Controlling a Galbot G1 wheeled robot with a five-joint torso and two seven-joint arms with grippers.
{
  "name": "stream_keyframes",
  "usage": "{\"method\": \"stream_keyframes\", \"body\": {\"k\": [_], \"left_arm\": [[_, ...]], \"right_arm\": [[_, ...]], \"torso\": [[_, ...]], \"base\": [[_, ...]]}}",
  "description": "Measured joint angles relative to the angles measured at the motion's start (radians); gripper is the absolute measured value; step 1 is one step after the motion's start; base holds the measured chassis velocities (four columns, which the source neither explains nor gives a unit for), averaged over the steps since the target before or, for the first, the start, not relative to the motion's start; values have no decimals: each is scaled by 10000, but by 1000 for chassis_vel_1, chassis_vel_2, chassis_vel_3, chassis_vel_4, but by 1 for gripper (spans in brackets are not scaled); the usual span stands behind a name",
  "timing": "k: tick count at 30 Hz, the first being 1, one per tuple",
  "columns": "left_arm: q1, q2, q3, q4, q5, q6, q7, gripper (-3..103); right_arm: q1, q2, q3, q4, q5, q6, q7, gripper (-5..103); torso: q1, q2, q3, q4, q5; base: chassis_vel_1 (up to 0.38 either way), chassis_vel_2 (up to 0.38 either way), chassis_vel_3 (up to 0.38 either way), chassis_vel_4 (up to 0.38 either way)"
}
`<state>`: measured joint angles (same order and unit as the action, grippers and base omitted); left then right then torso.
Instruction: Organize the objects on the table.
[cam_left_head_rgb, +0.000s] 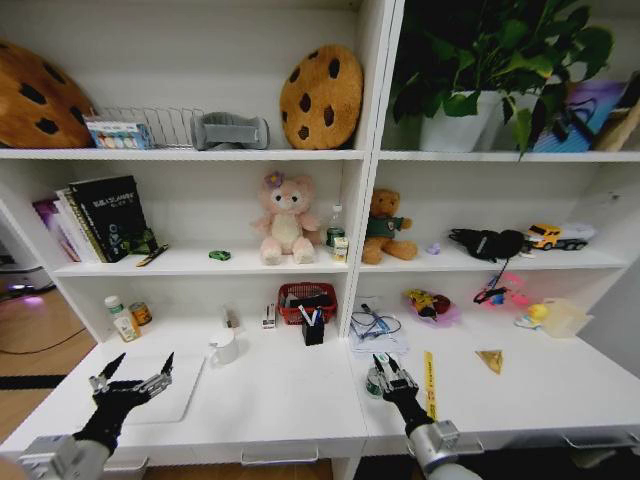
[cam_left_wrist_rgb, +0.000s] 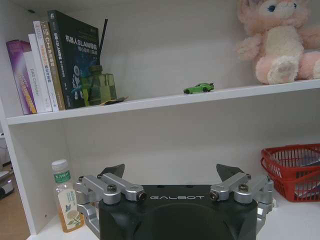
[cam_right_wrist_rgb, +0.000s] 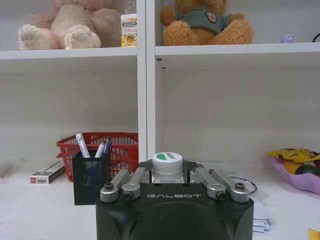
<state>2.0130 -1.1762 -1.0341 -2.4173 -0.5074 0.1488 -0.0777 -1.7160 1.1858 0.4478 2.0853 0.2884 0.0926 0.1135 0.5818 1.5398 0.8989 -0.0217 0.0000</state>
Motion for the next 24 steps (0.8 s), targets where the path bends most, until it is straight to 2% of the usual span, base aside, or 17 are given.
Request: {"method": "stream_keyframes", "body": {"k": [6, 8, 13, 15, 16, 19, 20, 22, 23, 24], "left_arm": [[0, 0, 0, 0, 0, 0, 0, 100], [1, 0, 0, 0, 0, 0, 0, 100], [0, 0, 0, 0, 0, 0, 3, 100], [0, 0, -1, -1, 0, 0, 1, 100], [0, 0, -1, -1, 0, 0, 1, 100], [0, 0, 0, 0, 0, 0, 1, 100], [0, 0, 0, 0, 0, 0, 1, 100], [0, 0, 0, 0, 0, 0, 2, 100], [0, 0, 0, 0, 0, 0, 2, 100], [0, 0, 0, 0, 0, 0, 2, 100]], "right_arm": [[-388, 1, 198, 482, 41, 88, 73, 30], [-971, -50, 417, 1231, 163, -39, 66, 30], [-1807, 116, 593, 1838, -70, 87, -3, 30], [-3084, 438, 922, 2273, -735, 734, -480, 30], [-3084, 438, 922, 2273, -735, 734, -480, 30], [-5844, 641, 1462, 2803, -1624, 2167, -765, 30], [-5844, 641, 1462, 2803, -1624, 2167, -765, 30], [-7220, 836, 1593, 2673, -2066, 3186, -805, 30], [-7220, 836, 1593, 2673, -2066, 3186, -805, 30], [-7691, 896, 1483, 2396, -2274, 3635, -786, 30]], "torso": [[0, -1, 0, 2, 1], [0, -1, 0, 1, -1], [0, 0, -1, 2, 0], [0, 0, -2, -1, 2], [0, 0, -2, -1, 2], [-1, 2, -3, -1, -3], [-1, 2, -3, -1, -3], [-1, 2, -3, 1, -2], [-1, 2, -3, 1, -2], [-1, 2, -2, 0, -3]], "base": [[0, 0, 0, 0], [0, 0, 0, 0], [0, 0, 0, 0], [0, 0, 0, 0], [0, 0, 0, 0], [0, 0, 0, 0], [0, 0, 0, 0], [0, 0, 0, 0], [0, 0, 0, 0], [0, 0, 0, 0]]}}
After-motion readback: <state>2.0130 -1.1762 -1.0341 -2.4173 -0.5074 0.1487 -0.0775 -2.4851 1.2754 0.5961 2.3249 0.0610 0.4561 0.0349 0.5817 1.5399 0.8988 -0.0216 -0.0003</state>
